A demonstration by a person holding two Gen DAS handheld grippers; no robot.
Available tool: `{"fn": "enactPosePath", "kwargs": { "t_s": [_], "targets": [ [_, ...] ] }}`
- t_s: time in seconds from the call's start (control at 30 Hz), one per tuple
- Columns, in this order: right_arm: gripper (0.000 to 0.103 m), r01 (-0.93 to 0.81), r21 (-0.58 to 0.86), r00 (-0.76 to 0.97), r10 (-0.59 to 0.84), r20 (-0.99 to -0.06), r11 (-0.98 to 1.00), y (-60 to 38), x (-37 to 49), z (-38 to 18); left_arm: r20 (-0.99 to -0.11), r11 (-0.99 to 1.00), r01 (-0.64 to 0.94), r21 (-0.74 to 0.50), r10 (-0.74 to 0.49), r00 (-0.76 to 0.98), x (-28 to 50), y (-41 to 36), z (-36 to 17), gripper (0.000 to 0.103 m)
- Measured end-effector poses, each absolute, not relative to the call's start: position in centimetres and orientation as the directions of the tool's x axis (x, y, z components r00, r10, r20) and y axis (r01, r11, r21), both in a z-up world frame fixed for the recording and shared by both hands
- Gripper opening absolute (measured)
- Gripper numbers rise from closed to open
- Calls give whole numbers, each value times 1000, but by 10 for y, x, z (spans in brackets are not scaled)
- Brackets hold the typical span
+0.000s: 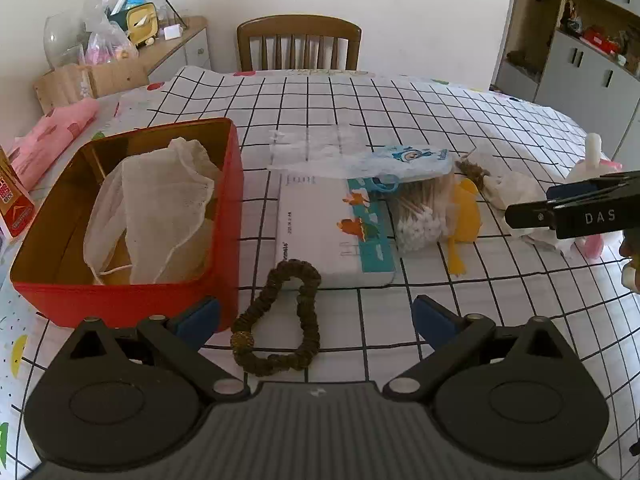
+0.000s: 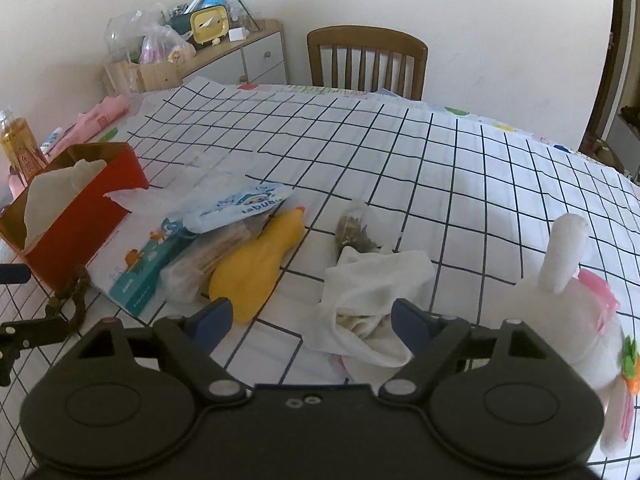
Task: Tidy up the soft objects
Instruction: 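Move the left gripper to the brown bead bracelet and grasp it, then lift the bracelet with the left gripper while the right gripper grasps the white tissue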
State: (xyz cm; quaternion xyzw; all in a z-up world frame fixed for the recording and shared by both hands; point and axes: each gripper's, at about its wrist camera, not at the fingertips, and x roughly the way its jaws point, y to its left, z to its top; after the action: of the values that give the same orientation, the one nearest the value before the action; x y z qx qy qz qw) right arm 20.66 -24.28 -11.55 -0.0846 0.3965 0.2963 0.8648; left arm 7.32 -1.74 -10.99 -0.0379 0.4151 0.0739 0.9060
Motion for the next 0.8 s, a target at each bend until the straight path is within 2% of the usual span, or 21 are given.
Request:
{"fn": "enactPosePath", "kwargs": {
  "t_s": [0.23,0.37,0.47,0.5,0.63,0.7,0.8],
  "targets": [
    [84,-582,92,499,444,-744,808,-245,207,-118,-761,981,-194,-2,124,636,68,-19,-116,99],
    [77,-576,95,486,434,-759,812,-246,210,-123,-788,977,-213,16,143,599,71,-18,-129,81],
    [73,-571,93,480,424,-768,815,-246,212,-127,-790,974,-223,43,170,589,71,-17,-136,77],
    [72,-570,92,479,421,-770,817,-246,213,-128,-789,974,-220,49,173,589,72,-17,-137,72],
    [51,-569,83,471,407,-782,818,-245,215,-131,-781,971,-224,85,205,590,75,-15,-138,55],
    [49,-567,72,474,397,-786,820,-245,215,-133,-776,969,-223,109,223,590,75,-15,-137,42],
    [39,-562,53,483,380,-789,825,-243,215,-135,-777,962,-234,138,252,577,76,-12,-139,31]
  ]
}}
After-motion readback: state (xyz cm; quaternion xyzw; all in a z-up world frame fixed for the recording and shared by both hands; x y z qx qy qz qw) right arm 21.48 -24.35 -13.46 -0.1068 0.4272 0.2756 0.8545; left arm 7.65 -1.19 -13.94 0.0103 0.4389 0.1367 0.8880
